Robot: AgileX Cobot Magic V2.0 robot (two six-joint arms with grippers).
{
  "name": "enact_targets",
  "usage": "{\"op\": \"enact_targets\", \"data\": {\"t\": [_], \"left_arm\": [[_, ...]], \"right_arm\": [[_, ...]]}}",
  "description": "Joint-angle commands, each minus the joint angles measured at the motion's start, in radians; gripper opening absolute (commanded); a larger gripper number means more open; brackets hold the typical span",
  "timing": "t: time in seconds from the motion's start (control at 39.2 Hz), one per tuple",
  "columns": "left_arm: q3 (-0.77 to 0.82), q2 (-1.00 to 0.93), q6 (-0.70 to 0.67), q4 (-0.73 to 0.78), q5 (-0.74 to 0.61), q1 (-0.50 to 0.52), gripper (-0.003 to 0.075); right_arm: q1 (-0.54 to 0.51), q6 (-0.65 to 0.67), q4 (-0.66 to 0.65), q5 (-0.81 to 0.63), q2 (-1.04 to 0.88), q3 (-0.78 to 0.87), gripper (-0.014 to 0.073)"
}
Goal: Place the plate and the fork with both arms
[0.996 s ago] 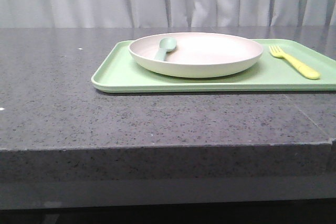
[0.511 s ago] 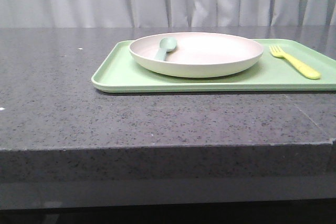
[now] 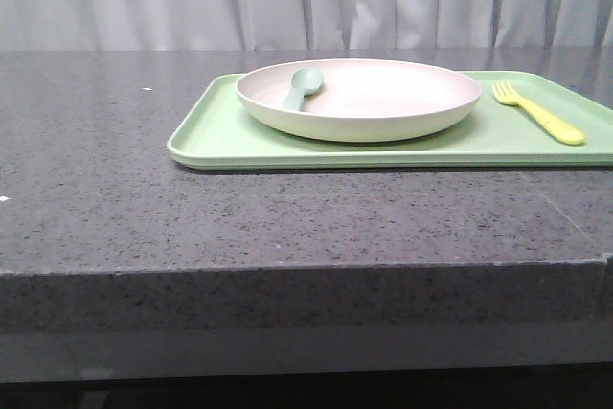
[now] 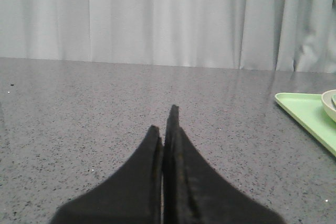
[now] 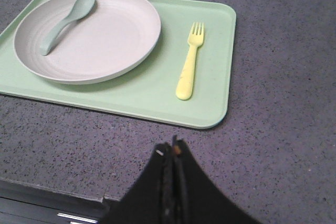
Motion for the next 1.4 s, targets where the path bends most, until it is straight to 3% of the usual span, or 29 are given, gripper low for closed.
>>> {"op": "enact_targets", "data": {"t": [0.0, 0.15, 0.41, 0.59, 0.82, 1.38], "left_arm": [[0.002, -0.022, -0.013, 0.0, -0.085, -0.006, -0.0018], [0.002, -0.022, -0.013, 0.0, -0.085, -0.006, -0.0018], [0.002, -0.022, -0.013, 0.0, -0.085, -0.006, -0.0018], [0.002, -0.022, -0.013, 0.0, -0.085, -0.006, -0.0018], [0.002, -0.022, -0.013, 0.0, -0.085, -0.006, -0.0018], [0.002, -0.02, -0.013, 0.0, -0.085, -0.006, -0.0018]], "right_arm": [[0.0, -0.009, 0.0, -0.068, 0.003, -0.026, -0.0102], [-0.009, -0.009, -0.002, -0.104, -0.043, 0.024, -0.0102], [-0.068, -0.009, -0.012, -0.543, -0.364, 0.444, -0.0102], [-0.103, -0.009, -0.027, -0.712, -0.5, 0.65, -0.0102], [-0.114, -0.009, -0.027, -0.799, -0.542, 0.757, -0.0102], [-0.121, -0.009, -0.027, -0.801, -0.542, 0.756, -0.0102]]}}
